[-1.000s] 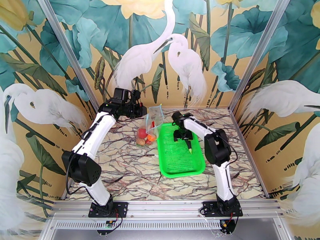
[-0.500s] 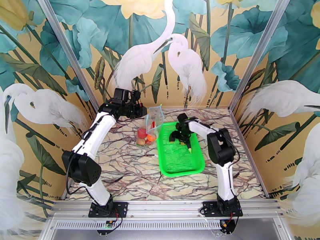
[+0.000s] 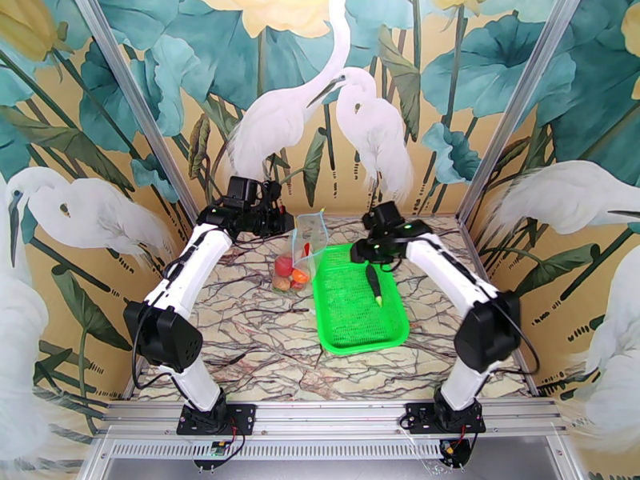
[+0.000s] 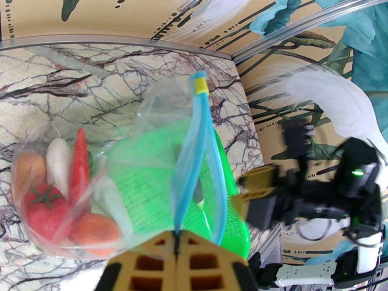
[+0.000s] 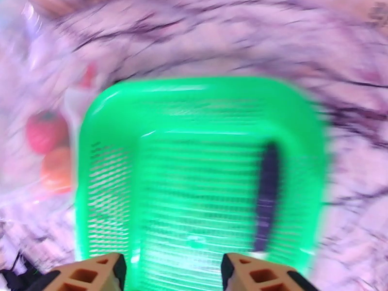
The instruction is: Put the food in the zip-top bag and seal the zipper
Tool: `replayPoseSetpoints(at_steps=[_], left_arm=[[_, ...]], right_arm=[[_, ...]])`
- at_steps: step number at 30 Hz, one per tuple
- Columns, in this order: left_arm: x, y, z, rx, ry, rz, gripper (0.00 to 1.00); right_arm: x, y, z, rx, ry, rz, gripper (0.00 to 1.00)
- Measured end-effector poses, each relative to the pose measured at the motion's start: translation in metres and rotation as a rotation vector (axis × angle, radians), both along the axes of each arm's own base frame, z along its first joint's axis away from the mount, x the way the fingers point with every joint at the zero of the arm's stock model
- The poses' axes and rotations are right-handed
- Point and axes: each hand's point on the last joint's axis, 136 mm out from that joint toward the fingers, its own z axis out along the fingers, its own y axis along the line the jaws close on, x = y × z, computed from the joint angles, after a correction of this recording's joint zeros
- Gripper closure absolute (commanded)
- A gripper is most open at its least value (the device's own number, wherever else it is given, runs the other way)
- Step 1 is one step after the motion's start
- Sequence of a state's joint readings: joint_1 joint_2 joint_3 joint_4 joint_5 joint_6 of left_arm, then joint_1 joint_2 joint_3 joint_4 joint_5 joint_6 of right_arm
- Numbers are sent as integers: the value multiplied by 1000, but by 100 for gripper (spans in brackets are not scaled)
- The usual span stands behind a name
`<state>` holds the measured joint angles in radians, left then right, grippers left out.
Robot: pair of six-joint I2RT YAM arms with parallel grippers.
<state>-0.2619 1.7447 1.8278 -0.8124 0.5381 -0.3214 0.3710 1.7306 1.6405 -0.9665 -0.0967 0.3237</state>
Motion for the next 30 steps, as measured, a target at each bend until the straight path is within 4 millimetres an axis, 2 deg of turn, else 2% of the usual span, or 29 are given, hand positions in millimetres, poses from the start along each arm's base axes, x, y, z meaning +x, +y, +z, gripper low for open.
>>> replayPoseSetpoints(at_steps=[2, 6, 10, 13, 17, 20, 21, 26, 30], left_arm=[[0, 0, 0, 0, 0, 0, 100], [0, 0, 0, 0, -1, 0, 100], [0, 0, -1, -1, -2, 0, 100], [0, 0, -3, 0, 1, 0, 100], [-1, 0, -5, 1, 3, 0, 100], [-2, 1, -6, 1, 5, 0, 100], [-2, 1, -6, 1, 5, 0, 100], [-4, 2, -5, 0, 2, 1, 100], [-4, 1, -5, 0, 1, 1, 100]], right_arm=[[-2, -21, -8, -63, 23, -40, 33], [-16, -55, -41, -150, 124, -99, 33], [-32, -70, -69, -184, 205, -121, 36], [-38, -72, -83, -177, 245, -124, 46], [-40, -66, -106, -147, 294, -114, 68], [-42, -63, -117, -138, 318, -103, 79], [-43, -62, -117, -133, 320, -92, 85], [-41, -58, -115, -115, 312, -77, 100], [-39, -59, -103, -123, 295, -69, 100]])
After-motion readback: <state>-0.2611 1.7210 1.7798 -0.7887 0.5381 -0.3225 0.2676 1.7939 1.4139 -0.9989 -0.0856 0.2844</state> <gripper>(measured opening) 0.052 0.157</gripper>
